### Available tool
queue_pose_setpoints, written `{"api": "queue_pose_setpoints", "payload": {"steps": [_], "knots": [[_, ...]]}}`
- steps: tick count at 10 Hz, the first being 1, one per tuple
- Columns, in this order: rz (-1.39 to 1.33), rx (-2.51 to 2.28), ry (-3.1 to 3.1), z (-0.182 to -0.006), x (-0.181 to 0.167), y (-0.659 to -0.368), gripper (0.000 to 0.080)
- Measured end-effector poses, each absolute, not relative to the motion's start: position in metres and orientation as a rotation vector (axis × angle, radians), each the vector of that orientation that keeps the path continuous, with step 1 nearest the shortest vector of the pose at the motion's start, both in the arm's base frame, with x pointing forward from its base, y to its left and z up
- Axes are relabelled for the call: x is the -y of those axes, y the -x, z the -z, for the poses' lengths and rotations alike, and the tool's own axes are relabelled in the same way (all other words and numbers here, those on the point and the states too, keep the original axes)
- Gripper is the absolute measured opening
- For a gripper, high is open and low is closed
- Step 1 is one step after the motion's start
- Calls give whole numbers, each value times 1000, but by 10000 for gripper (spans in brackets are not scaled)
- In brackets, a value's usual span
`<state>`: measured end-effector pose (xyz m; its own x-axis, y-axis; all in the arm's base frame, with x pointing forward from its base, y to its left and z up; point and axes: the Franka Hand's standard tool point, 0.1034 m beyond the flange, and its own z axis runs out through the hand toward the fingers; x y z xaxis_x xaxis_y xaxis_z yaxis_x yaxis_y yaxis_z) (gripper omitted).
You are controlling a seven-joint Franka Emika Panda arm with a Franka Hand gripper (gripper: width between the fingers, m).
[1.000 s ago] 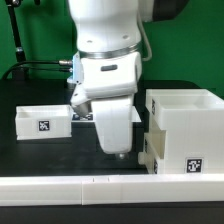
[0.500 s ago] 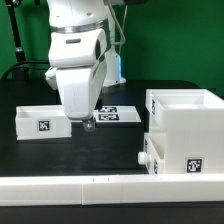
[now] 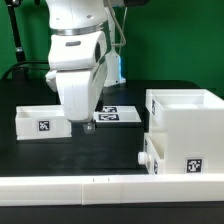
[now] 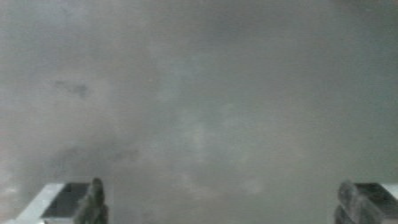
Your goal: Assemble drawer
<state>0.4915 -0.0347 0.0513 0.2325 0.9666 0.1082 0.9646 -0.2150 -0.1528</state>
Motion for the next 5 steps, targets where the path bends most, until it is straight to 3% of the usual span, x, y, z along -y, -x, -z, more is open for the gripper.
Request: {"api": "queue_pose_setpoints", "payload": {"steps": [5], "knots": [[-19,1263,2734,-67,76,-445,648]]}}
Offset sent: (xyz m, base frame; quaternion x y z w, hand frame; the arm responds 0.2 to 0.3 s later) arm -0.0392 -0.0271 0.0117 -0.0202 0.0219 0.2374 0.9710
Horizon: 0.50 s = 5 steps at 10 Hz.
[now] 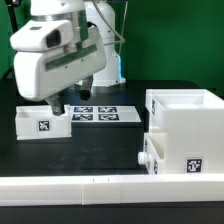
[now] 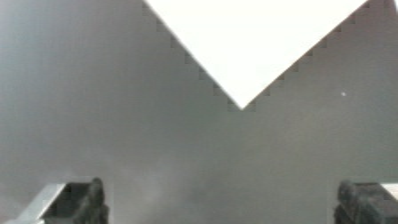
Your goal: Assemble drawer
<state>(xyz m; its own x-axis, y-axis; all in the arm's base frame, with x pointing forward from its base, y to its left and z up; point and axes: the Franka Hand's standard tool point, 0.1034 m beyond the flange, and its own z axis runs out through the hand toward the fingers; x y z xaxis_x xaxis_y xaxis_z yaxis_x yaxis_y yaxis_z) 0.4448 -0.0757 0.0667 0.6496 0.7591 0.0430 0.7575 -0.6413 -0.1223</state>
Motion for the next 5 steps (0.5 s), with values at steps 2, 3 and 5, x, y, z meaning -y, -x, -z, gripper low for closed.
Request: {"api": "queue_pose_setpoints", "payload": {"steps": [2,3,5], "knots": [[-43,1087,2807,-70,80,-441,648],[-54,970,2849,-69,79,-440,648],[-66,801,2903,-68,78,-440,648]]}}
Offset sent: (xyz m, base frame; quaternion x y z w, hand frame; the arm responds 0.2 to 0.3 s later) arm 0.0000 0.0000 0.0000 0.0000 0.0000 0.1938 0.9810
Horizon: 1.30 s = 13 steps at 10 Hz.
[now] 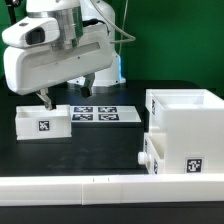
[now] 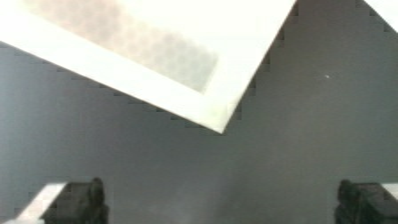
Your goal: Assemble drawer
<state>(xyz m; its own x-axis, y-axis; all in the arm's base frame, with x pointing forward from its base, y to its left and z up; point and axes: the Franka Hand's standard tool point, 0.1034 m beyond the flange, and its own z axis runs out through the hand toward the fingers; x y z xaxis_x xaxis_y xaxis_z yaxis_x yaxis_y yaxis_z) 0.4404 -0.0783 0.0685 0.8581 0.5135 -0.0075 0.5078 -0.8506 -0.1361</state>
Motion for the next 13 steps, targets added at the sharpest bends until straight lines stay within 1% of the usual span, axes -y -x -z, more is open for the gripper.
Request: {"api": "queue_pose_setpoints", "payload": {"steps": [2,4,6,8,11,13], "knots": [[-106,511,2977,-63,81,-434,648],[-93,487,3013,-57,83,-421,648],[-119,450,3018,-46,88,-397,648],[-119,424,3014,-37,92,-383,648],[-122,421,3012,-36,91,-383,648],[-77,223,3063,-39,81,-392,648]]}}
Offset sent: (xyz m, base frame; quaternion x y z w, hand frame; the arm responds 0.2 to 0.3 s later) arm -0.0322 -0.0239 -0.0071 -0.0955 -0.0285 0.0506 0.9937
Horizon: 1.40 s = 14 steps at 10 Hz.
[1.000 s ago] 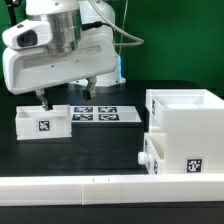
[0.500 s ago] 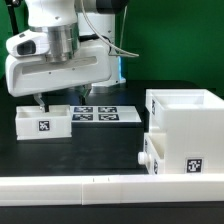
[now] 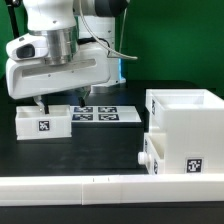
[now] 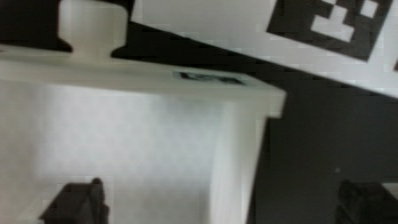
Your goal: Assemble drawer
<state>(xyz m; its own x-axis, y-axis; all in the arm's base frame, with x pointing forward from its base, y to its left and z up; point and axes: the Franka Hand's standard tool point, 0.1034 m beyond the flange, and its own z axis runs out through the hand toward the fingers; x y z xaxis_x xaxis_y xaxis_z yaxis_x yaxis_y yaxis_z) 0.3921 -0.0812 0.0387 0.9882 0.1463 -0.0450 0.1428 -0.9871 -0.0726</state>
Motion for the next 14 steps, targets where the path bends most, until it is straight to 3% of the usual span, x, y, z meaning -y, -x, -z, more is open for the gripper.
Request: {"api": "queue_pose_setpoints", "payload": {"steps": [6,12,14], "knots": [[-4,188,3118,-9,83,-383,648],[-1,213,3122,-4,89,-369,648],[0,216,3122,-4,90,-370,406]]}}
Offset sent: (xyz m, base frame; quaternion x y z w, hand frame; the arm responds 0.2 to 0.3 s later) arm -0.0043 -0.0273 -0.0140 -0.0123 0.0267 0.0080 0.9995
